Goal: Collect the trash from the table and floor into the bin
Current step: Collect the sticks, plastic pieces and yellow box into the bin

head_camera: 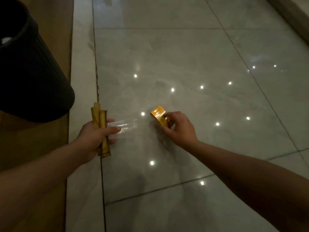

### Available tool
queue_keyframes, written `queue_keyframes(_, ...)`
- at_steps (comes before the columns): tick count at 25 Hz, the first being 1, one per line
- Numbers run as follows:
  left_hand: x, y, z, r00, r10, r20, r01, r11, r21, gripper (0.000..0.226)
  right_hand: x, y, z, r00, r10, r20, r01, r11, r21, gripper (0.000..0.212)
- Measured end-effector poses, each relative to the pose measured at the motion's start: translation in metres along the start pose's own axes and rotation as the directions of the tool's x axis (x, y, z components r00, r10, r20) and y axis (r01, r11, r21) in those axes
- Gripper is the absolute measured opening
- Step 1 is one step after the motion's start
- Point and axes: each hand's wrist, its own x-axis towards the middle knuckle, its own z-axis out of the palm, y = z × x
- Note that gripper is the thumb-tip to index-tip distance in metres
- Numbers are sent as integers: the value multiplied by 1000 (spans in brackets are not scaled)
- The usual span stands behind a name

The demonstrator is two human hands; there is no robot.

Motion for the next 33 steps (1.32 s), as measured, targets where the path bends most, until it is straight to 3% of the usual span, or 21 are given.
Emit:
queue_keyframes(2,-25,-7,9,999,-36,-13,35,996,-82,38,-18,-29,-5,989,131,64,-138,981,138,39)
queue_keyframes(5,-73,-8,10,997,-79,-22,77,993,-92,34,-57,-65,-25,911,370,182,-410,860,305,39)
queue_keyframes(11,-213,24,-15,941,-303,-151,285,949,-133,33,-176,-117,-122,695,554,458,-680,714,168,50)
queue_keyframes(15,-349,103,-19,875,-454,-165,395,869,-299,29,-242,-182,-235,634,566,526,-715,688,122,54)
queue_keyframes(19,-482,210,-15,851,-467,-239,403,874,-273,32,-276,-262,-374,623,521,584,-699,706,116,49)
queue_keyframes(24,-581,320,8,881,-383,-280,304,909,-287,32,-287,-318,-502,684,440,582,-674,686,274,38)
queue_keyframes(29,-623,384,55,928,-261,-267,149,914,-377,28,-267,-334,-572,699,375,609,-663,659,356,39)
queue_keyframes(33,-606,427,84,940,-218,-262,70,876,-478,29,-208,-340,-604,726,330,603,-619,696,364,38)
